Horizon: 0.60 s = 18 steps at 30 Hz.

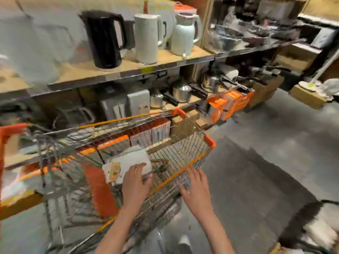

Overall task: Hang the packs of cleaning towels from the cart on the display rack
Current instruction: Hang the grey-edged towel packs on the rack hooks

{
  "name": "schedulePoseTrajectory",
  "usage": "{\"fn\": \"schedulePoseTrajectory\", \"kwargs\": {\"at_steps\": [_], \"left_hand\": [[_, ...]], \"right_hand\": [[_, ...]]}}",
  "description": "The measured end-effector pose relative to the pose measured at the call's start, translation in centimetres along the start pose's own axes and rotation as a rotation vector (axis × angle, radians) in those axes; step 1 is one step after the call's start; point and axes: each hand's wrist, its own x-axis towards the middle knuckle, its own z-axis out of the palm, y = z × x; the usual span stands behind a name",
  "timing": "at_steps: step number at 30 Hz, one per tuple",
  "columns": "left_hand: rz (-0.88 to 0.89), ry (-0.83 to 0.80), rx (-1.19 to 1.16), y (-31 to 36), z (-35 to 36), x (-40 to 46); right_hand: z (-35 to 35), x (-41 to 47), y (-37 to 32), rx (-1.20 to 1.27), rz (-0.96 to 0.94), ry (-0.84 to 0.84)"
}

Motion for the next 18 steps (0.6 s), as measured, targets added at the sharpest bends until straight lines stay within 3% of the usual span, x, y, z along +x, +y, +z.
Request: {"fn": "schedulePoseTrajectory", "kwargs": {"at_steps": [5,12,18], "left_hand": [[-0.265,0.110,-0.001,-0.6,1.3,3.2],[-0.631,0.324,-0.304,-0.8,3.1,5.4],[-0.876,0.480,-0.535,-5.1,4.2,8.4]], "right_hand": [[2.2,7.8,1.3,-0.007,-0.234,-0.148],[5.9,16.5,0.7,-0.021,-0.517,-0.371],[11.7,20.8,-2.8,0.017,-0.568,-0.490]]}}
